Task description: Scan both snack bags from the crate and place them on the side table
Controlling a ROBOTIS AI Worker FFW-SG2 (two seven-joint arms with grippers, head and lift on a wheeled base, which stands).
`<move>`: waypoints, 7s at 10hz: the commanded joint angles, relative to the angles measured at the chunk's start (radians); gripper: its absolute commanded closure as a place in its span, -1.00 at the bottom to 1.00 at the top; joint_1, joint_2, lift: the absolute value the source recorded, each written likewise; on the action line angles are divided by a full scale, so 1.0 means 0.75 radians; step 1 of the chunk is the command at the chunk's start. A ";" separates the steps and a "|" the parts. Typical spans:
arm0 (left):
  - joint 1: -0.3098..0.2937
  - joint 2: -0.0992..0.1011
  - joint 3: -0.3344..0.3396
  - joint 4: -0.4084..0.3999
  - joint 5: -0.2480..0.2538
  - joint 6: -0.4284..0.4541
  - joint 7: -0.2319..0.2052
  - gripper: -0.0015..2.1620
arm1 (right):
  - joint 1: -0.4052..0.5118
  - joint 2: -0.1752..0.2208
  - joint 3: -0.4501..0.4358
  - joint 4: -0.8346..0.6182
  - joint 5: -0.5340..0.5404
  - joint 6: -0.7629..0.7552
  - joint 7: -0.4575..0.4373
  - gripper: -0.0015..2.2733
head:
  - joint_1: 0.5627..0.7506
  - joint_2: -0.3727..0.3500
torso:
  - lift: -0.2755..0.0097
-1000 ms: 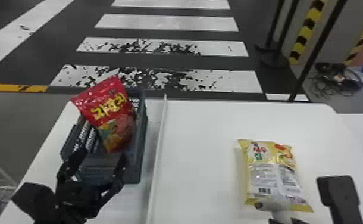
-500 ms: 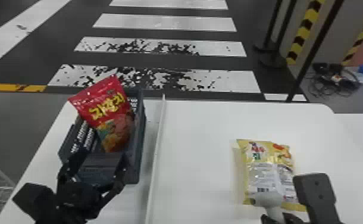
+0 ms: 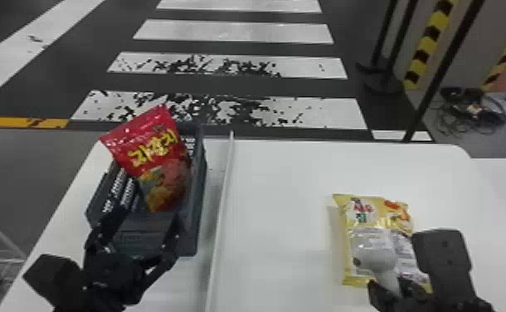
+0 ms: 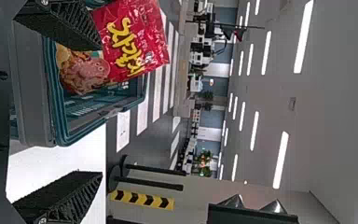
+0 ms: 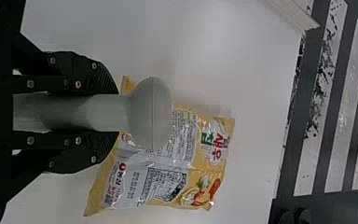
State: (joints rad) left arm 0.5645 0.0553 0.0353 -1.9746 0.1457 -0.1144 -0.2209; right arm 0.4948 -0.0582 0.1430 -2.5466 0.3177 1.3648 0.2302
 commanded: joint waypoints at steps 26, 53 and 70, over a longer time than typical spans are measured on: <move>0.006 -0.004 0.002 0.019 0.002 0.004 0.000 -0.97 | -0.332 -0.239 -0.690 0.886 -0.360 -0.818 0.022 0.98 | 0.41 -0.87 | 0.26; -0.004 0.002 0.008 0.046 0.006 0.000 -0.002 -0.97 | -0.271 -0.242 -0.913 0.706 -0.800 -0.315 0.288 -0.93 | 0.41 -0.90 | 0.26; -0.006 0.002 0.008 0.064 0.010 0.000 -0.002 -0.97 | -0.478 -0.295 -0.749 1.074 -0.935 -0.115 0.526 -0.35 | 0.41 -0.42 | 0.26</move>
State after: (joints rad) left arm 0.5599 0.0574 0.0420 -1.9282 0.1526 -0.1156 -0.2224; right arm 0.1379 -0.2770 -0.4209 -1.7431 -0.3854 1.2785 0.6237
